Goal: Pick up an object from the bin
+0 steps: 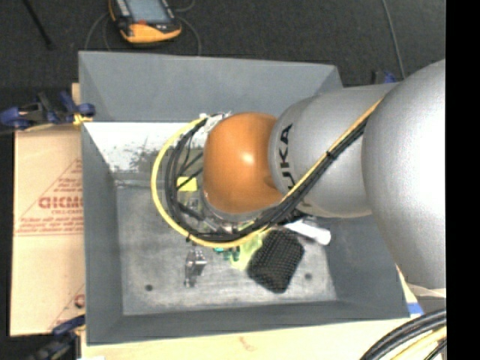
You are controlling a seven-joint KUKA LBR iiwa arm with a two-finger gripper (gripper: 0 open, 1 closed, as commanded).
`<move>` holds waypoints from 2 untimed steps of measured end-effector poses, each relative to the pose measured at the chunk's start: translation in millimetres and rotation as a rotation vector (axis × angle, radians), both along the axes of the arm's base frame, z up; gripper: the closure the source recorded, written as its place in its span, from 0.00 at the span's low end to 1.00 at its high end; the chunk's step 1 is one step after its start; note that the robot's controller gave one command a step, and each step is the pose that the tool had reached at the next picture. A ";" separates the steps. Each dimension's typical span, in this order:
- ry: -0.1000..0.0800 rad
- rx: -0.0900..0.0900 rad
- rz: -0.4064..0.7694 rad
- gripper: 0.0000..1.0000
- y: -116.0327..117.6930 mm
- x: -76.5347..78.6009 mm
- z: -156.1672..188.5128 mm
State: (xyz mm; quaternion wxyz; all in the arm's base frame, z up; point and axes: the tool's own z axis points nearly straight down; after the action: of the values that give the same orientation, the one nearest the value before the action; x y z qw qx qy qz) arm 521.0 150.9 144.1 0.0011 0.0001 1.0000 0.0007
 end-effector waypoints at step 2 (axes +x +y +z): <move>-0.001 -0.002 0.007 0.00 -63.5 3.6 17.9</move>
Offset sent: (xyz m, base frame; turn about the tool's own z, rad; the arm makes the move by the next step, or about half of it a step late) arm -0.0038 -0.0814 0.0085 -0.1086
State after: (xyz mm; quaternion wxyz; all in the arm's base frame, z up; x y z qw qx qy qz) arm 524.6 87.4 162.0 0.0016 -0.0034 1.0000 -0.0002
